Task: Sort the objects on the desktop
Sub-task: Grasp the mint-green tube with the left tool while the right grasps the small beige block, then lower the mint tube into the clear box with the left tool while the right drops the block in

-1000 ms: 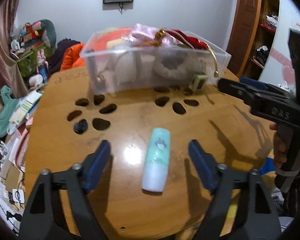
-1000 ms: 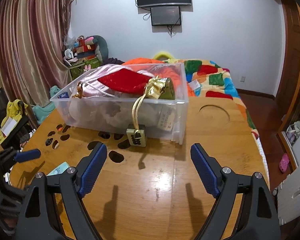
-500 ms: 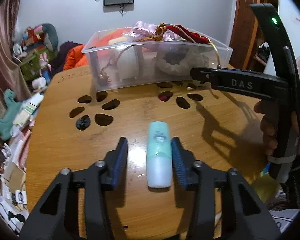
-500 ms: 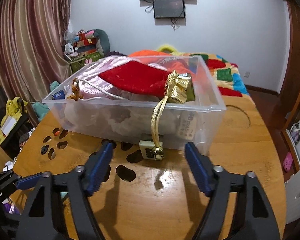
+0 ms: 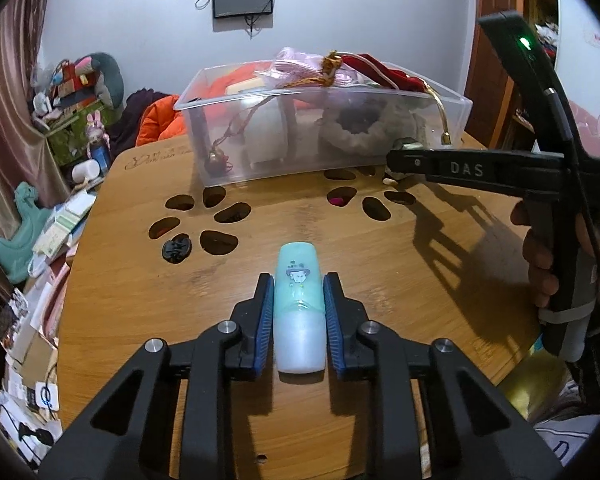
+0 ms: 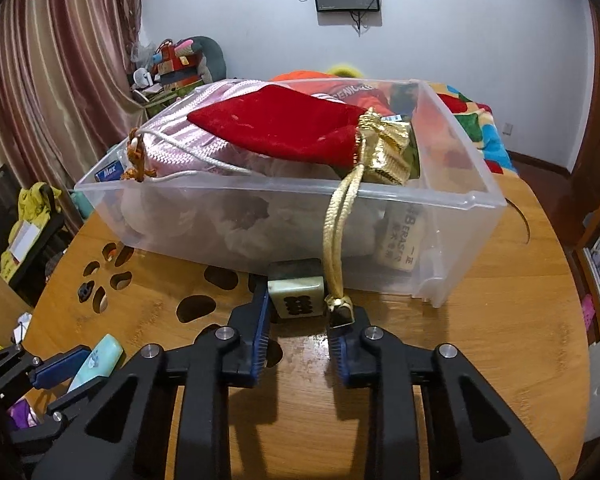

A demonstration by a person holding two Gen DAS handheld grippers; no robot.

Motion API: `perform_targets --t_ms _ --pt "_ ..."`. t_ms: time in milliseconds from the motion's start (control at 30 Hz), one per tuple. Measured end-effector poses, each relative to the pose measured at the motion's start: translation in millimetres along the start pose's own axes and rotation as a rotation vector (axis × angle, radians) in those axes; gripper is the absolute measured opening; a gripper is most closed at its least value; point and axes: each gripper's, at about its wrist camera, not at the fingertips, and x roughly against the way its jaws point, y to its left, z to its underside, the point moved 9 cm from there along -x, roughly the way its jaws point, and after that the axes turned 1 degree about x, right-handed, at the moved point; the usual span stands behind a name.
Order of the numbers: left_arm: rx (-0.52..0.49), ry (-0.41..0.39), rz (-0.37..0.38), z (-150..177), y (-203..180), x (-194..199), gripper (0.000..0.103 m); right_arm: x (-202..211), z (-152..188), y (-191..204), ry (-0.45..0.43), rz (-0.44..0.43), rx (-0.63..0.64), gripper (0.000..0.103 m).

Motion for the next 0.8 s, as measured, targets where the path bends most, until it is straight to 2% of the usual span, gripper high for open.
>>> perform_targets --t_ms 133,467,667,800 --pt "0.036 0.001 0.006 -3 8 3 0.024 5 -1 2 -0.017 0.001 0.021 0.022" --pt "0.073 -0.03 -0.011 -21 17 17 0.024 36 11 23 -0.054 -0.082 0.049 0.022" --pt "0.082 -0.08 -0.027 -40 16 30 0.024 58 11 31 -0.098 -0.109 0.063 0.022" --pt "0.099 -0.118 -0.011 -57 16 40 0.024 76 2 28 -0.142 -0.116 0.06 0.022"
